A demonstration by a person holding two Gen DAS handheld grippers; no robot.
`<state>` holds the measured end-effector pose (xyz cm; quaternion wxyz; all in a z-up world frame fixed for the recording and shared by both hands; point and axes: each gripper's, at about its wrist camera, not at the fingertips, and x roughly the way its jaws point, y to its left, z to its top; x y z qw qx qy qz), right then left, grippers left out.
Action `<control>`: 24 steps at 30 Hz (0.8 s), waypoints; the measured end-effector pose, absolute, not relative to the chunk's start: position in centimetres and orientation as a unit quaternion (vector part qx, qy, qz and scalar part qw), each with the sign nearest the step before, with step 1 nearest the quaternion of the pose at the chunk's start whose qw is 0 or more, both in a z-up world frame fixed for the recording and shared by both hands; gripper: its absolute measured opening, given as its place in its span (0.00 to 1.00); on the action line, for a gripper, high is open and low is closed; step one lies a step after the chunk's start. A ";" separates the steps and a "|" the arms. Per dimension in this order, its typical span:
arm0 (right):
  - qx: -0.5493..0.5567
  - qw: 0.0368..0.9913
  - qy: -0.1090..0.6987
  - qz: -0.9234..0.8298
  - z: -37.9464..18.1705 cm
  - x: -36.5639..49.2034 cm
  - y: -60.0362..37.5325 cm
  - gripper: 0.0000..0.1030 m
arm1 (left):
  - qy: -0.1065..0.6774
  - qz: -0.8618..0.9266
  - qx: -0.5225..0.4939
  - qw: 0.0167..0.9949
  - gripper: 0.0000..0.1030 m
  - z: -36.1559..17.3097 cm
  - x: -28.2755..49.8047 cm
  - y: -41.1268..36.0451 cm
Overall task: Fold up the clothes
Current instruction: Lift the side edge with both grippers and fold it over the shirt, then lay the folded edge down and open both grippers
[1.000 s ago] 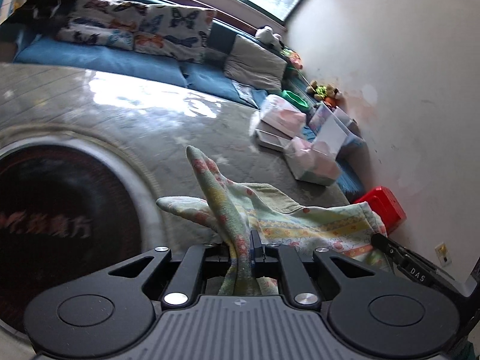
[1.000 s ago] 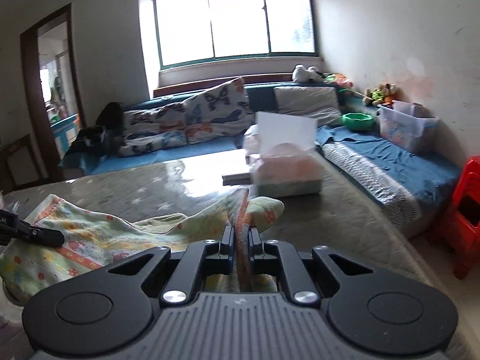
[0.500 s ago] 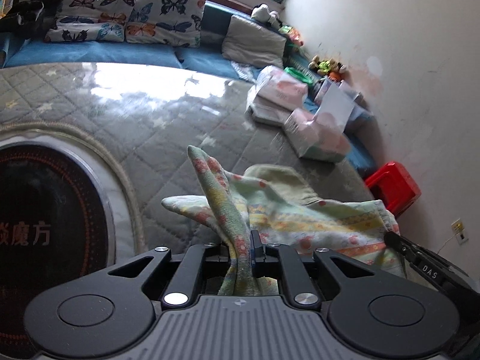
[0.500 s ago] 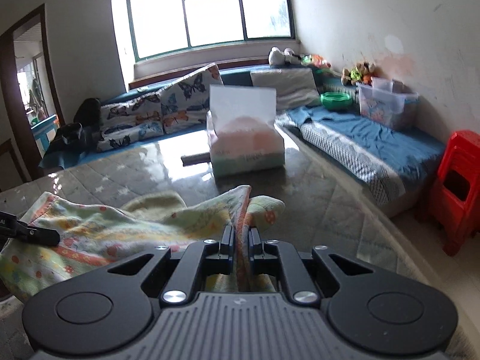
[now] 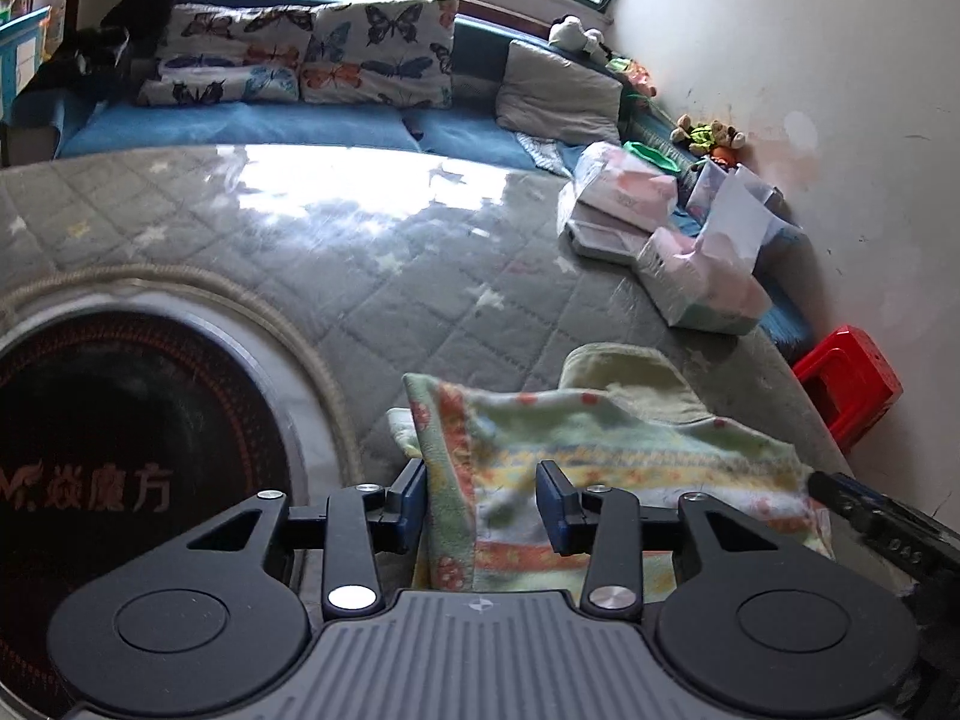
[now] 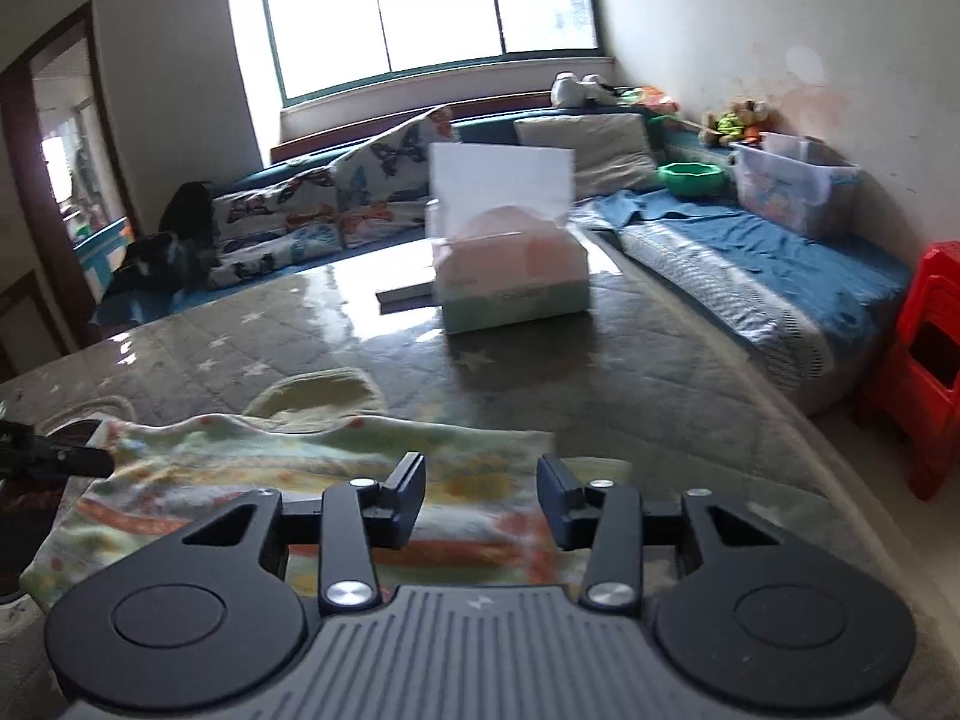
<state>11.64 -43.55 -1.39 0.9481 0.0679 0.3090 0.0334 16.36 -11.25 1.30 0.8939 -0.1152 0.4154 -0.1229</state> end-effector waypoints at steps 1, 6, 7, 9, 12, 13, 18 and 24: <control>0.066 0.948 0.310 0.039 -1.5 11.9 -43.1 0.44 | 0.413 -0.125 -0.113 0.895 0.41 1.4 16.4 -11.5; 0.052 0.942 0.326 0.065 -2.4 14.0 -41.0 0.49 | 0.404 -0.120 -0.101 0.901 0.41 1.8 17.0 -12.2; 0.049 0.941 0.329 0.068 -2.6 14.4 -40.8 0.50 | 0.403 -0.116 -0.099 0.902 0.41 1.8 17.1 -12.2; 0.049 0.938 0.335 0.069 -3.1 15.1 -40.5 0.50 | 0.402 -0.111 -0.102 0.903 0.41 1.8 17.3 -11.8; 0.051 0.936 0.342 0.070 -3.6 15.9 -40.5 0.55 | 0.401 -0.102 -0.105 0.904 0.41 1.9 17.6 -11.3; 0.050 0.936 0.341 0.069 -3.7 16.1 -40.4 0.56 | 0.401 -0.101 -0.106 0.905 0.41 2.0 17.7 -11.2; 0.052 0.938 0.335 0.069 -3.3 16.6 -40.4 0.60 | 0.399 -0.141 -0.111 0.899 0.41 2.3 18.1 -12.9; 0.048 0.938 0.331 0.092 -3.1 16.2 -39.5 0.74 | 0.425 -0.180 -0.130 0.877 0.40 0.4 19.8 -15.8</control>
